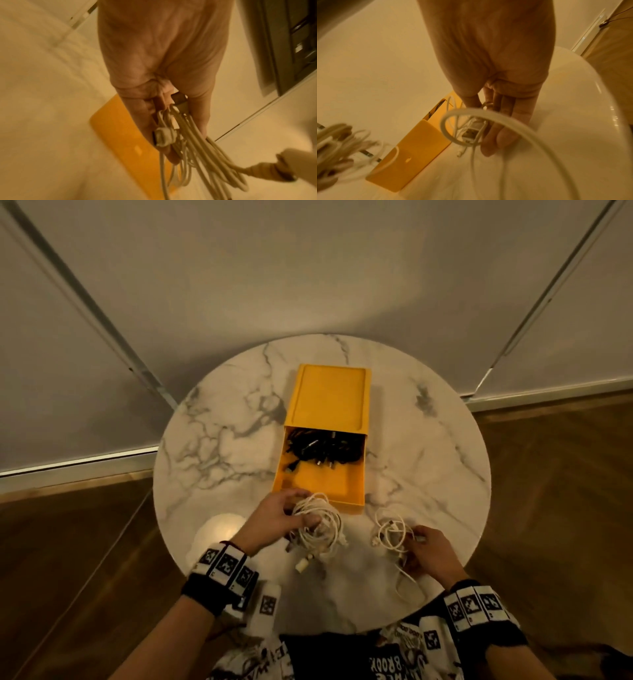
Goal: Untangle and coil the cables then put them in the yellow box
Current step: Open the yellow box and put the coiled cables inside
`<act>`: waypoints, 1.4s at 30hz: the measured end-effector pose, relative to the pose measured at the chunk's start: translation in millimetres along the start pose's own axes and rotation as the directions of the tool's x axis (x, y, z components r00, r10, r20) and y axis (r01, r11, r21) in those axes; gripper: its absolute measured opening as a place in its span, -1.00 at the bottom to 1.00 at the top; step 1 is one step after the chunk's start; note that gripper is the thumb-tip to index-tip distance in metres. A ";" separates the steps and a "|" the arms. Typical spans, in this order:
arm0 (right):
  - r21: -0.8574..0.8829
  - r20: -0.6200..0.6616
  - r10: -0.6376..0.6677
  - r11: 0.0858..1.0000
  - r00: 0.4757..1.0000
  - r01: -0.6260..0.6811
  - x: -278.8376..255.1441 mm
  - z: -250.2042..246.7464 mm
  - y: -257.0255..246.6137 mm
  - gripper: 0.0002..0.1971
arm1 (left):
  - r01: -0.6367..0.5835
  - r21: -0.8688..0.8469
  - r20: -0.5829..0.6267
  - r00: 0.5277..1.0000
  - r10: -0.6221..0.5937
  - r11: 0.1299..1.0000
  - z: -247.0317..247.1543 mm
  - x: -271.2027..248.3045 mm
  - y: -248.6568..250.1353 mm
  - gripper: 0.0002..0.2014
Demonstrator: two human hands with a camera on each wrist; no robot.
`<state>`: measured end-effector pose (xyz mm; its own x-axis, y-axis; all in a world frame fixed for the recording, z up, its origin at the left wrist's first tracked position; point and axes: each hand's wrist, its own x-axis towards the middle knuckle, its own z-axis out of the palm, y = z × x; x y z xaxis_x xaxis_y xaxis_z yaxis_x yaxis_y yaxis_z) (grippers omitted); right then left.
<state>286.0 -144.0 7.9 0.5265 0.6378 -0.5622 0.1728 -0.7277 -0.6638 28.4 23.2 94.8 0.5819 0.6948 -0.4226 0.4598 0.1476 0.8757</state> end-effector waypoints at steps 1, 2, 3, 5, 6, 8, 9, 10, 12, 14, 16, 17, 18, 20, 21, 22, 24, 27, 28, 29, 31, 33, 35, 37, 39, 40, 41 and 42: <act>0.004 -0.005 0.004 1.000 1.000 -0.004 -1.0 0.7 -0.7 -0.85 | -0.017 0.011 -0.026 1.000 0.018 1.000 -9.2 6.7 9.9 -0.54; -0.001 -0.014 0.001 1.000 1.000 -0.001 -2.4 1.2 -1.8 -0.84 | -0.037 0.019 -0.052 0.998 0.038 0.999 -17.8 15.1 20.2 -0.56; -0.010 -0.025 -0.006 1.000 1.000 0.006 -3.1 2.1 -1.4 -0.83 | -0.059 0.032 -0.078 0.995 0.061 0.998 -24.9 25.5 29.2 -0.59; -0.020 -0.036 -0.022 1.000 0.999 0.021 -4.2 2.6 -0.2 -0.82 | -0.069 0.068 -0.119 0.990 0.076 0.995 -34.0 50.8 42.7 -0.62; -0.018 -0.035 -0.020 1.000 0.999 0.020 -4.7 2.8 0.6 -0.83 | -0.041 0.091 -0.128 0.990 0.053 0.995 -35.9 64.6 45.1 -0.62; -0.022 -0.043 -0.021 1.000 0.999 0.020 -4.6 3.0 1.6 -0.84 | 0.026 0.203 -0.078 0.997 -0.011 0.979 -35.5 91.7 43.8 -0.61; -0.026 -0.049 -0.025 0.999 0.998 0.024 -4.9 3.1 1.4 -0.84 | 0.044 0.293 -0.028 0.999 -0.038 0.955 -33.9 103.0 40.3 -0.58; -0.030 -0.055 -0.029 0.999 0.998 0.027 -5.3 2.8 0.7 -0.84 | 0.040 0.388 0.019 0.999 -0.051 0.921 -32.1 112.5 36.3 -0.55; -0.030 -0.061 -0.034 0.999 0.998 0.033 -5.5 2.9 1.5 -0.83 | -0.003 0.561 0.072 0.996 -0.045 0.828 -29.0 123.9 28.4 -0.51; -0.027 -0.063 -0.041 0.999 0.997 0.039 -4.7 3.1 3.1 -0.85 | -0.064 0.711 0.088 0.996 0.003 0.700 -26.0 127.2 24.7 -0.49; -0.011 -0.057 -0.034 0.999 0.998 0.034 -4.2 3.7 5.0 -0.88 | -0.114 0.835 0.098 0.993 0.059 0.538 -23.4 125.3 24.8 -0.48; -0.005 -0.053 -0.037 0.999 0.998 0.037 -3.9 4.1 5.2 -0.89 | -0.134 0.883 0.104 0.990 0.092 0.449 -22.6 123.7 25.8 -0.49; -0.012 -0.056 -0.043 0.999 0.998 0.042 -3.9 4.3 5.1 -0.89 | -0.152 0.919 0.111 0.985 0.130 0.365 -22.3 121.8 26.9 -0.51; -0.030 -0.064 -0.055 0.998 0.996 0.053 -3.6 4.2 5.1 -0.90 | -0.161 0.950 0.113 0.976 0.189 0.266 -23.1 116.1 30.5 -0.54; -0.034 -0.067 -0.056 0.998 0.996 0.054 -3.8 3.8 4.3 -0.89 | -0.157 0.956 0.103 0.970 0.219 0.247 -24.2 112.9 31.7 -0.54; -0.042 -0.065 -0.048 0.998 0.997 0.046 -3.9 3.8 3.8 -0.89 | -0.155 0.957 0.089 0.961 0.263 0.244 -25.3 109.5 31.7 -0.54; -0.053 -0.056 -0.036 0.998 0.998 0.034 -3.6 3.1 3.1 -0.90 | -0.188 0.942 0.075 0.925 0.373 0.278 -25.4 101.3 31.0 -0.61; -0.058 -0.031 -0.030 0.998 0.999 0.028 -6.2 2.2 -3.3 -0.89 | -0.301 0.911 0.196 0.917 0.347 0.281 -20.0 90.2 24.5 -0.76; -0.057 -0.024 -0.031 0.998 0.999 0.029 -7.3 1.4 -6.7 -0.88 | -0.317 0.908 0.239 0.929 0.283 0.274 -18.7 87.7 20.9 -0.79; -0.062 -0.016 -0.034 0.998 0.999 0.033 -7.4 0.6 -8.6 -0.88 | -0.312 0.906 0.258 0.943 0.211 0.286 -18.6 86.2 18.0 -0.81; -0.066 0.004 -0.038 0.997 0.999 0.038 -9.2 -0.4 -13.7 -0.86 | -0.292 0.894 0.272 0.956 0.108 0.339 -22.3 86.1 12.5 -0.80; -0.097 0.008 -0.047 0.994 0.999 0.048 -8.6 -0.5 -15.6 -0.83 | -0.298 0.880 0.291 0.954 0.074 0.370 -26.5 87.4 10.7 -0.78; -0.115 0.010 -0.042 0.992 0.999 0.043 -8.9 -0.7 -15.9 -0.86 | -0.307 0.867 0.303 0.950 0.074 0.393 -30.6 89.2 11.7 -0.80; -0.152 0.005 -0.055 0.987 0.998 0.055 -7.6 0.2 -15.8 -0.89 | -0.303 0.874 0.296 0.952 0.077 0.379 -34.2 92.1 12.6 -0.85; -0.191 0.007 -0.077 0.979 0.997 0.077 -7.7 0.9 -17.7 -0.90 | -0.299 0.893 0.295 0.953 0.065 0.336 -34.1 94.1 15.1 -0.90; -0.194 0.005 -0.089 0.977 0.996 0.088 -9.0 1.1 -20.6 -0.88 | -0.300 0.893 0.296 0.953 0.064 0.335 -34.1 95.9 16.0 -0.92; -0.183 0.014 -0.102 0.978 0.995 0.103 -11.2 1.4 -23.4 -0.86 | -0.299 0.889 0.296 0.953 0.063 0.348 -33.6 97.0 17.8 -0.95; -0.142 0.032 -0.113 0.983 0.993 0.117 -13.9 1.9 -27.1 -0.84 | -0.301 0.879 0.294 0.953 0.077 0.370 -33.3 97.6 19.8 -0.96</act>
<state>272.4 -132.6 32.8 0.4768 0.7238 -0.4987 0.3494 -0.6767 -0.6481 72.0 117.3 78.7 0.7868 0.4666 -0.4040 0.5848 -0.7730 0.2461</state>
